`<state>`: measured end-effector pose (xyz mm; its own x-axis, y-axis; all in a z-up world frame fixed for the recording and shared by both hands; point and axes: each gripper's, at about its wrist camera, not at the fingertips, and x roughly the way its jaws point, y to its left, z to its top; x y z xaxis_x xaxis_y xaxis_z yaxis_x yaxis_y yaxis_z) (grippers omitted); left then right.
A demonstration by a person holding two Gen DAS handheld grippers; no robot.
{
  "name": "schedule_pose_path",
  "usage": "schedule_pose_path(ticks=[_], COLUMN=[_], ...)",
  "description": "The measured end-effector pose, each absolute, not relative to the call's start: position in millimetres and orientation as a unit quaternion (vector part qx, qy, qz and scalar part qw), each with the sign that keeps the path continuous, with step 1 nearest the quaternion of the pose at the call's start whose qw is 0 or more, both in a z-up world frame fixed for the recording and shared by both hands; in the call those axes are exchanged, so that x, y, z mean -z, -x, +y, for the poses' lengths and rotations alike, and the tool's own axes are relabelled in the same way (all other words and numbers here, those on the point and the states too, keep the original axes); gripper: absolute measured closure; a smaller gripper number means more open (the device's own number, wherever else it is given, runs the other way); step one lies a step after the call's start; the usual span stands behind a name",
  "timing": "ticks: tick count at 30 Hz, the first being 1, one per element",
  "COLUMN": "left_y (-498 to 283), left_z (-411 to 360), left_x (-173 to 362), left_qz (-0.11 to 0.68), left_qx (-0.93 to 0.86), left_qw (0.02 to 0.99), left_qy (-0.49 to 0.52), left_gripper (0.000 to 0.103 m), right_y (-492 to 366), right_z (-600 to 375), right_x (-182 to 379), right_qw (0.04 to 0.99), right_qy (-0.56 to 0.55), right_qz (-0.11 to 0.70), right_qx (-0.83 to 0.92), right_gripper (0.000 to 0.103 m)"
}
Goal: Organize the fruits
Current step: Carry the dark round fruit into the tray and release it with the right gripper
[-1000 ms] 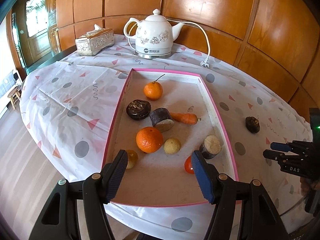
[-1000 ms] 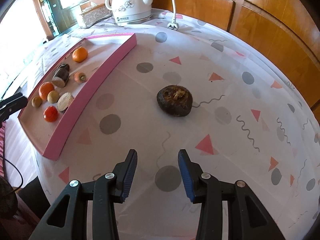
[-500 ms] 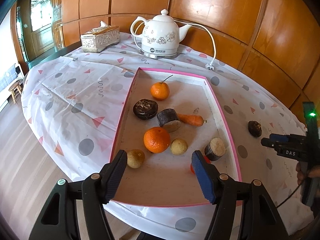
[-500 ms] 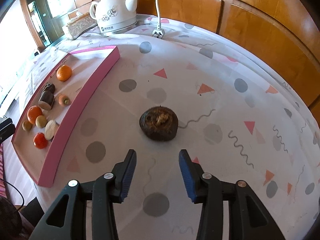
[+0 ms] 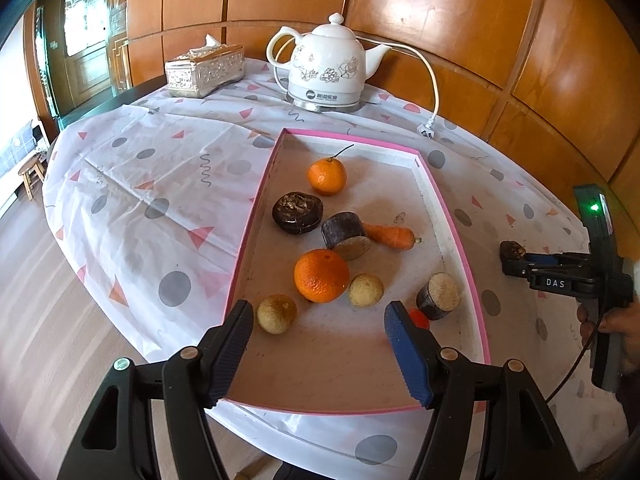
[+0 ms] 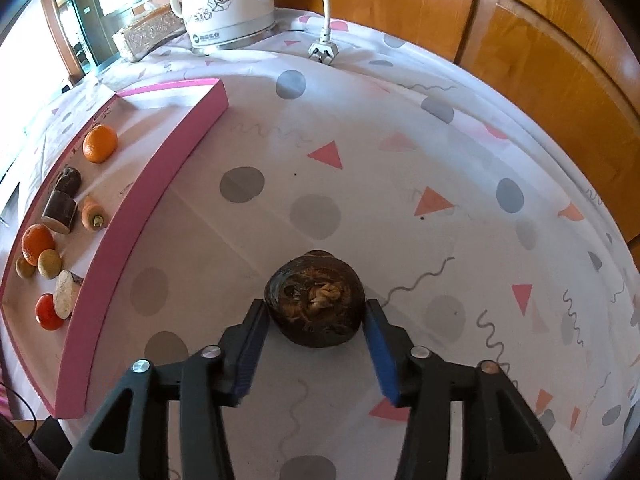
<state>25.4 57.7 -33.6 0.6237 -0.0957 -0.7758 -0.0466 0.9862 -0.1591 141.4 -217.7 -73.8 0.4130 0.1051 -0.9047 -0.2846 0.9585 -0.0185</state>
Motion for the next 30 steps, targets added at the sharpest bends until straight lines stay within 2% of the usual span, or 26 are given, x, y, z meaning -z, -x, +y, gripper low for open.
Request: schedule_pose_path(ticks=[17,30], left_y=[-19.5,-11.9], left_z=[49.5,59.2], left_x=[29.7,25.0], left_qz=[0.429,0.422], left_qx=[0.025,0.008], left_qw=[0.9,0.903], left_qy=[0.078,0.083], left_gripper=[0.034,0.032], right_y=[-75.9,-74.8], right_z=[-216.9,-215.3], right_x=[72.2,74.1], right_qw=[0.818,0.832], right_qy=[0.077,0.054], right_qz=[0.553,0.536], right_qx=[-0.139,-0.134], right_gripper=[0.054,0.053])
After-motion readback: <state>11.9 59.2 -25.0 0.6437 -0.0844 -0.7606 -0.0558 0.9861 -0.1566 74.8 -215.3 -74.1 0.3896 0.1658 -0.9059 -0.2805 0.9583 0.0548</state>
